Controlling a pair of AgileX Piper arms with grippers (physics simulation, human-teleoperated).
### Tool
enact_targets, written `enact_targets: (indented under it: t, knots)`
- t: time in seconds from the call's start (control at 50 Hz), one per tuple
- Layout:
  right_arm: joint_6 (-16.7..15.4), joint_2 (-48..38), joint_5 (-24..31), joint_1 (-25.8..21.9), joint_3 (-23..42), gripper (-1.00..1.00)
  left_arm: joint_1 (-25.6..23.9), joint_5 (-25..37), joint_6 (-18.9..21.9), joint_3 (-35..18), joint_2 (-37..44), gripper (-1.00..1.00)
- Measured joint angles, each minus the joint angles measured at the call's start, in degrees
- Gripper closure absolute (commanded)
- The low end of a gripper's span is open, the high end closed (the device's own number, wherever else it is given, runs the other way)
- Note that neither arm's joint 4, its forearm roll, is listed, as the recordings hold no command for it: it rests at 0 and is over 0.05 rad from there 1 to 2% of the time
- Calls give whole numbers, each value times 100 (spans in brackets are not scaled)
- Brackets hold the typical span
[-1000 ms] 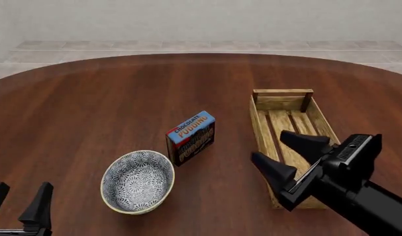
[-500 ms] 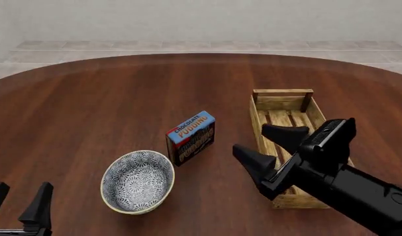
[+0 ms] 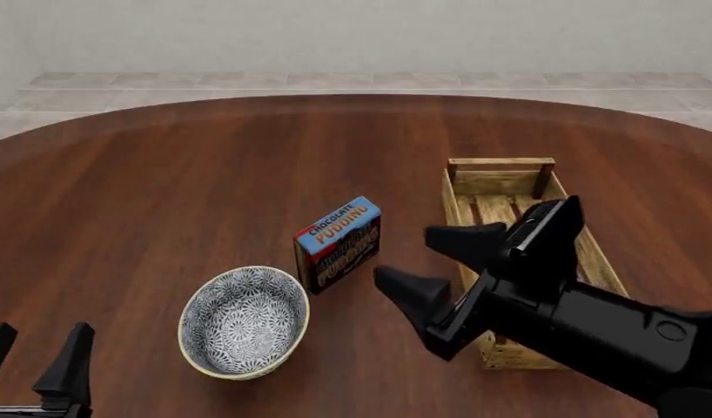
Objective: Pick up the bowl on the left and put it in the tray.
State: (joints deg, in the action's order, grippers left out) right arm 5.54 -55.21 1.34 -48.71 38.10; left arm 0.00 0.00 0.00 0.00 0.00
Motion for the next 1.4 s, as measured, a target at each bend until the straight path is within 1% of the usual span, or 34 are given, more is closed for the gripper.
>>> enact_targets:
  t: [0.28, 0.66, 0.86, 1.12, 1.4]
  knots:
    - [-51, -64, 382, -234, 360, -100, 0, 0, 0, 0, 0, -100]
    - [-115, -183, 570, -329, 685, -100, 0, 0, 0, 0, 0, -100]
    - [-119, -380, 516, -266, 842, -100, 0, 0, 0, 0, 0, -100]
    - [-143, -788, 294, -90, 960, -100, 0, 0, 0, 0, 0, -100]
    - [-308, -1089, 63, -34, 933, -100, 0, 0, 0, 0, 0, -100]
